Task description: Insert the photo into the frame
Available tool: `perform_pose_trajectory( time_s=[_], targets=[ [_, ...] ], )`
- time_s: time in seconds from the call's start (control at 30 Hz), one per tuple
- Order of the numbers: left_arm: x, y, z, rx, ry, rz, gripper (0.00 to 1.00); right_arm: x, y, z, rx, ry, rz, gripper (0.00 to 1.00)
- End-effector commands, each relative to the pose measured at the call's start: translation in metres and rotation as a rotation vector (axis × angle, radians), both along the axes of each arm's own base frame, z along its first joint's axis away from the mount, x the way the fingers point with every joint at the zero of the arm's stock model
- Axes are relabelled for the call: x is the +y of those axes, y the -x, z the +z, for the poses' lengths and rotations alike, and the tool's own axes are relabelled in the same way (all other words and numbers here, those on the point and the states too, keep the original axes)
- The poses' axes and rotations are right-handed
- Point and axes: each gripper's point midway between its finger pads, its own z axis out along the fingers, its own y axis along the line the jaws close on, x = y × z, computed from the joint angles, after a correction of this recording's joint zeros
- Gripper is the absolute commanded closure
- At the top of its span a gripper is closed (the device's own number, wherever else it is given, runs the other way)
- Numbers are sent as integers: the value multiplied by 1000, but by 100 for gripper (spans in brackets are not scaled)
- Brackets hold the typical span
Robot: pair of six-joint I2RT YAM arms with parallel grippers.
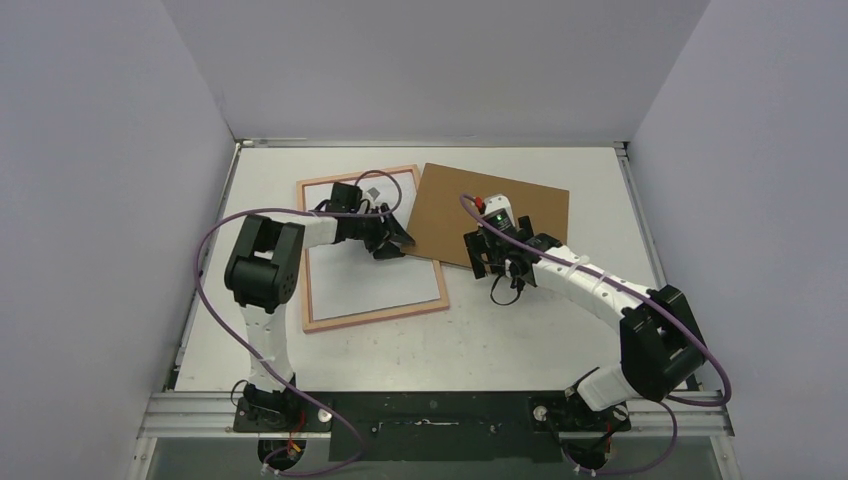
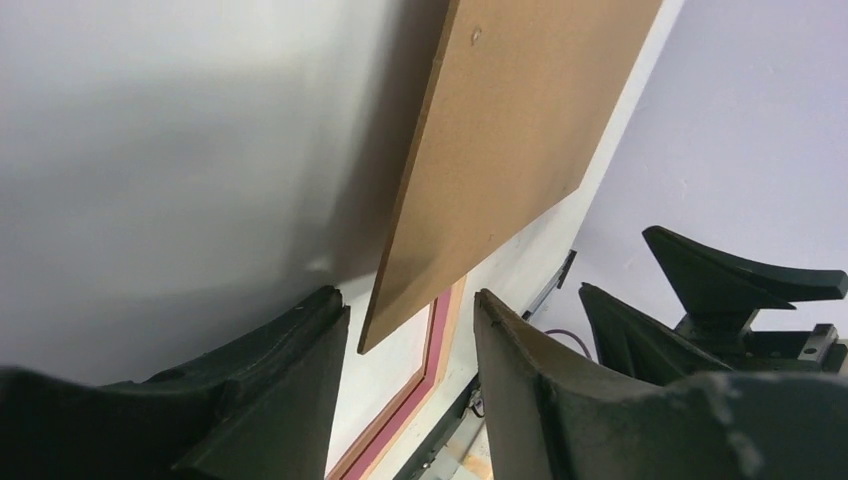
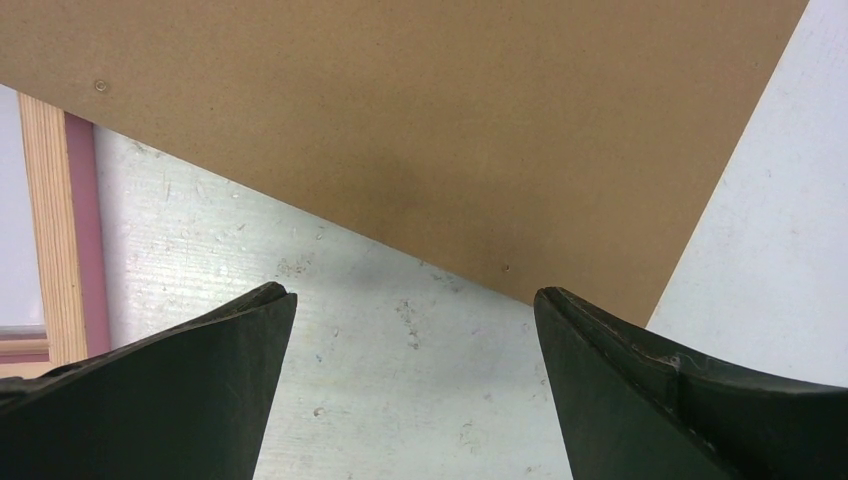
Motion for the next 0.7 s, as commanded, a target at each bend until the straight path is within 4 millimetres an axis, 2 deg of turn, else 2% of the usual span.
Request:
perform_pose_trajectory(
  time_s=[0.0,0.2,0.4,0.6,0.67],
  targets=[
    [-15,-22,30,-109,158,22,55,5,-11,12,-53,2,-16,6],
    [-20,-25,28,-92,206,31,68,6,-12,12,-54,7,-21,7],
    [-24,-27,37,-104,245,16,77,6,-11,11,-59,6,-24,7],
    [-26,-28,37,-99,277,-7,99,11,-11,12,-71,8,-6,7],
    [-26,-30,40,-101,289,-6,100,14,-11,17,-87,21,8,7]
  ],
)
